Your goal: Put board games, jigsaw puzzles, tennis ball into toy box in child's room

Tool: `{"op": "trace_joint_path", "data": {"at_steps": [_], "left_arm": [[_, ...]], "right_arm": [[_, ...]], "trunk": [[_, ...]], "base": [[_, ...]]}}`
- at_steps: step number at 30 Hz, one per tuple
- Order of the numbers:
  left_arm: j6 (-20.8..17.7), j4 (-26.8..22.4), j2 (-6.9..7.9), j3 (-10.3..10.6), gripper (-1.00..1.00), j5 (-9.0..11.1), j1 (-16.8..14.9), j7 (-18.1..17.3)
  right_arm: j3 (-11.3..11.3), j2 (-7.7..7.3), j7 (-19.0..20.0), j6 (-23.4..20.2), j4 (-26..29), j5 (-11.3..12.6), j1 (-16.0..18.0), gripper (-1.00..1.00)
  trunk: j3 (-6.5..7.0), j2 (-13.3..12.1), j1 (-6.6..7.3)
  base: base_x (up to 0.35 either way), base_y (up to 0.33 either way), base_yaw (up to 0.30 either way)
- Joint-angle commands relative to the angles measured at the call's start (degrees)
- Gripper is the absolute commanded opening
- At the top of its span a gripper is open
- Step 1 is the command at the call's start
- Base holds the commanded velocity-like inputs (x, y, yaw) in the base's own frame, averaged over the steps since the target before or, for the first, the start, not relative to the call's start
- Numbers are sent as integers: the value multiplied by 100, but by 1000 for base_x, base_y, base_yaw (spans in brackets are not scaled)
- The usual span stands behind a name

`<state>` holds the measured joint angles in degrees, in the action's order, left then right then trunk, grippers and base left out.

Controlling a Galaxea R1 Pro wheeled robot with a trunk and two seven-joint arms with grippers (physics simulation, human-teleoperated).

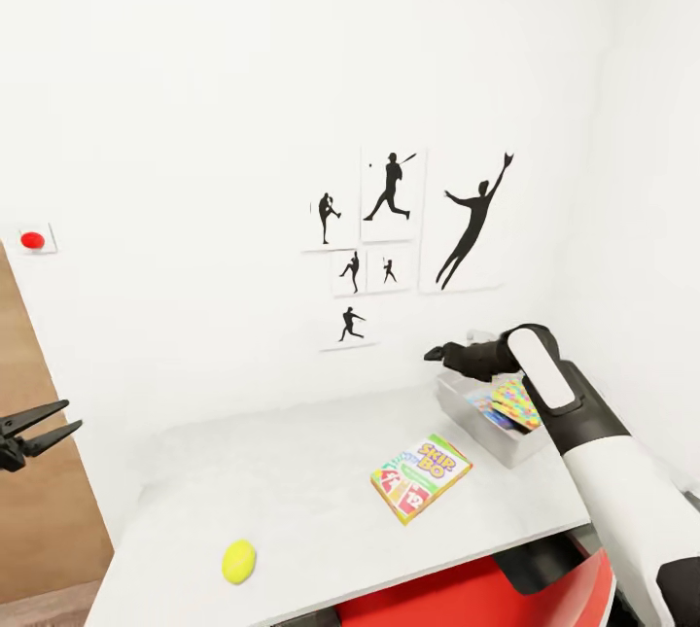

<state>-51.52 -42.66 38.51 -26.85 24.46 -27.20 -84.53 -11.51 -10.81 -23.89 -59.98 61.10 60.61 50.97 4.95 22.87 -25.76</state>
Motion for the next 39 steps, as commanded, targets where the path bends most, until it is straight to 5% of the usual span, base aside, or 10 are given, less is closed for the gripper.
{"op": "trace_joint_path", "data": {"at_steps": [1,11,20,39], "left_arm": [[-52,3,21,-12,100,-20,-6,-2],[-52,3,12,-4,100,-19,2,-31],[-52,3,23,-5,100,-20,4,-36],[-52,3,25,0,100,-20,4,-37]], "right_arm": [[-48,26,-93,31,-27,78,-32,100],[-370,350,-67,133,-348,79,-170,100],[-245,640,-24,-2,-471,74,-191,100],[-268,676,-27,-2,-501,69,-193,100]], "trunk": [[-3,5,-2],[-3,5,-2],[-3,5,-2],[-3,5,-2]], "base": [[0,0,0],[0,0,0],[-54,50,0],[-7,46,0]]}}
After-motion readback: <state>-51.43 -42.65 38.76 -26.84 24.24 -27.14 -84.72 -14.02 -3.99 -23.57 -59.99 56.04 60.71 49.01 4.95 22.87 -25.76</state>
